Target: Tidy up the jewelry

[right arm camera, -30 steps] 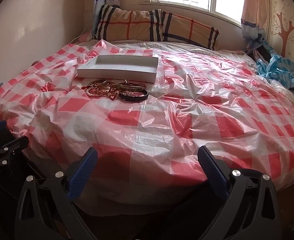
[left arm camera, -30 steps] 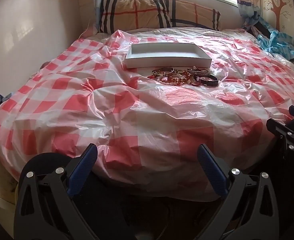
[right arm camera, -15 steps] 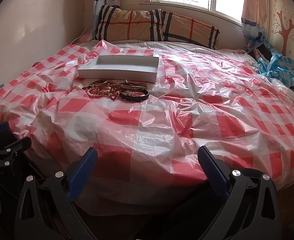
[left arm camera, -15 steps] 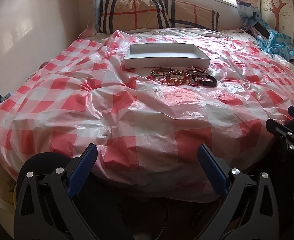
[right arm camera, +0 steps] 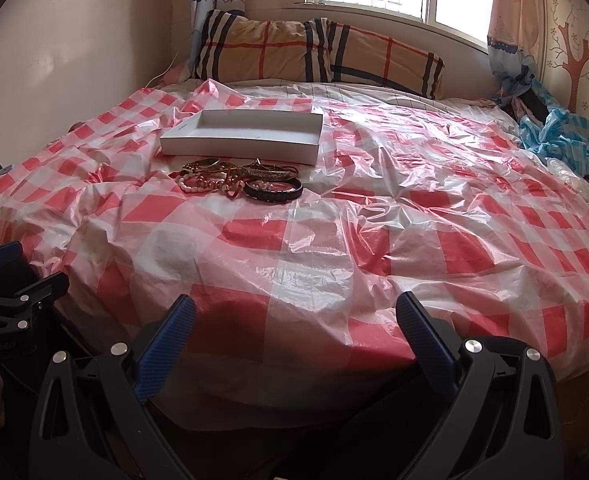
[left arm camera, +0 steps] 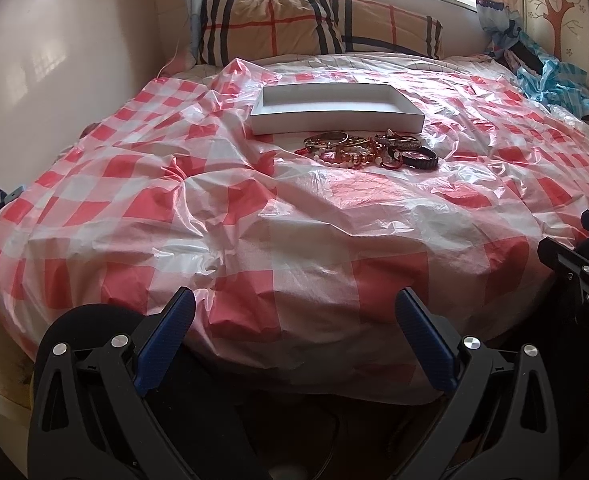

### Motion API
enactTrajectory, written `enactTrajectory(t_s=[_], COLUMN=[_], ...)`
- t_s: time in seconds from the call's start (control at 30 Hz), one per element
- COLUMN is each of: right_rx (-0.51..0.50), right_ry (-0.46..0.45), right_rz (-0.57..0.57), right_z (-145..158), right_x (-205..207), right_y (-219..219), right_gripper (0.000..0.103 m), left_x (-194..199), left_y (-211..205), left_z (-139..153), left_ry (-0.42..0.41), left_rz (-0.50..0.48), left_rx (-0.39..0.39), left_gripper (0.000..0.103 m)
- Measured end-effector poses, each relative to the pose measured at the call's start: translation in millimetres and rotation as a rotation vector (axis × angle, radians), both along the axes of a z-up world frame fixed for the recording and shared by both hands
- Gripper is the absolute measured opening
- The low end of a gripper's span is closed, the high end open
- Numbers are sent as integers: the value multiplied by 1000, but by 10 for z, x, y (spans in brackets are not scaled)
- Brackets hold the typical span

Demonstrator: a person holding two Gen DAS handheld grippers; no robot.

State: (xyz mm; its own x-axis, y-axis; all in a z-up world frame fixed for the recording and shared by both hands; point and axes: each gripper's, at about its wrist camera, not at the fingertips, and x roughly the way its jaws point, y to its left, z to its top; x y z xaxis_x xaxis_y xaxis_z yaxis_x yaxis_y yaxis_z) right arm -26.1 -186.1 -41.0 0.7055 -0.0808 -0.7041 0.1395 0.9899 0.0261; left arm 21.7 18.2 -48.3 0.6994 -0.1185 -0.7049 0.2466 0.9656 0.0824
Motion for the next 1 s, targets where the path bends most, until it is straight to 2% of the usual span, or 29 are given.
enactTrajectory(t_s=[0.43,0.63,0.77,1.0], right_rx=[10,78,42,40], right_ry=[-10,-31,-61,-123], right_rz=[-3,-36,-48,-59], right_z=[11,217,442,726], right_x=[-13,-114,-218,-440], right_y=[6,-98,-140,-188], right_gripper=[96,96,96,96], left_x=[-4,-75,-112,-359], left_y=[23,4,-37,-202], left_z=[34,376,631,842], left_ry=[-6,-4,-4,-36], left_rz=[13,16,12,-30], left_rx=[-4,-21,-36,26], left_gripper=[97,97,97,97])
